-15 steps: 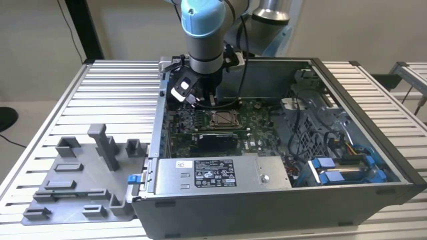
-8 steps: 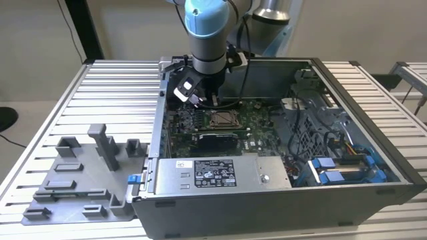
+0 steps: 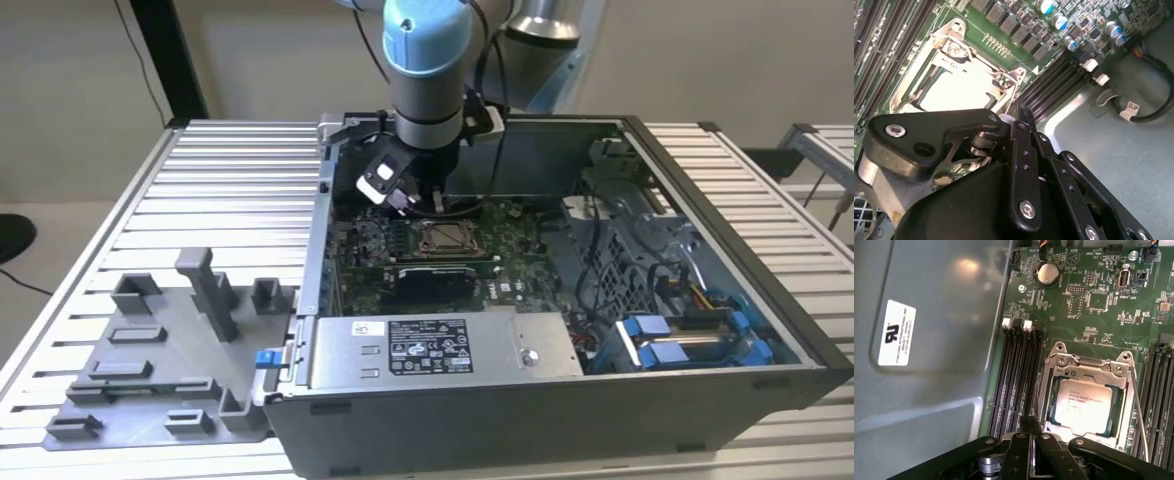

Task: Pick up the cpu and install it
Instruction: 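Install the first cpu locking lever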

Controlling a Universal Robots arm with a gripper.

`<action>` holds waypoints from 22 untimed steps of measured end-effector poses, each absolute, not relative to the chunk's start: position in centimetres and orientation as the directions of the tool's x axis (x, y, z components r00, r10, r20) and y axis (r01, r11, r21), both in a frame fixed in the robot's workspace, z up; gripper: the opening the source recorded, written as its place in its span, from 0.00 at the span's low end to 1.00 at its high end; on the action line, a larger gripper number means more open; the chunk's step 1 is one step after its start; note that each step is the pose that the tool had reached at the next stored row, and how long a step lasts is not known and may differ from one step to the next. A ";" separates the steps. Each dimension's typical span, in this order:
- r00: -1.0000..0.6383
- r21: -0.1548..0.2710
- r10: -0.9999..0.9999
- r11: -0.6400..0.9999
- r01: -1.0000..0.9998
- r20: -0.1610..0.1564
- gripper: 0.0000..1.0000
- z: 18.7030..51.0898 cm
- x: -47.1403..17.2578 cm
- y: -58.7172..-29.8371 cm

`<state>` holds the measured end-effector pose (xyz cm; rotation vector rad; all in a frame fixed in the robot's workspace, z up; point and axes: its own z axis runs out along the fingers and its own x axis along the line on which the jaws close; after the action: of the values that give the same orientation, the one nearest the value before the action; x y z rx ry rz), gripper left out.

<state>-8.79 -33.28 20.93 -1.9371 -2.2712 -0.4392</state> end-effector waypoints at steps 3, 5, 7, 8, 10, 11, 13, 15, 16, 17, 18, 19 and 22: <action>-0.171 0.138 0.945 0.137 0.981 0.279 0.00 20.9 -8.5 -33.3; -0.171 0.137 0.945 0.137 0.981 0.279 0.00 20.8 -8.2 -33.3; -0.171 0.137 0.945 0.137 0.981 0.279 0.00 20.8 -7.8 -33.3; -0.171 0.137 0.945 0.137 0.981 0.279 0.00 20.8 -7.6 -33.3; -0.171 0.137 0.945 0.137 0.981 0.279 0.00 20.7 -7.2 -33.3; -0.171 0.137 0.945 0.137 0.981 0.278 0.00 20.6 -6.9 -33.3; -0.171 0.137 0.945 0.137 0.981 0.278 0.00 20.6 -6.8 -33.3; -0.171 0.137 0.945 0.137 0.981 0.277 0.00 20.6 -6.6 -33.1; -0.171 0.137 0.946 0.137 0.981 0.277 0.00 20.6 -6.5 -33.1; -0.171 0.137 0.946 0.137 0.981 0.277 0.00 20.6 -6.5 -33.0; -0.171 0.137 0.946 0.137 0.981 0.277 0.00 20.6 -6.4 -33.0; -0.171 0.137 0.946 0.137 0.981 0.277 0.00 20.5 -6.3 -33.0; -0.170 0.136 0.946 0.137 0.981 0.277 0.00 20.5 -6.1 -33.0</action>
<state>-6.07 -32.96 20.49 -1.9384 -2.2722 -0.4331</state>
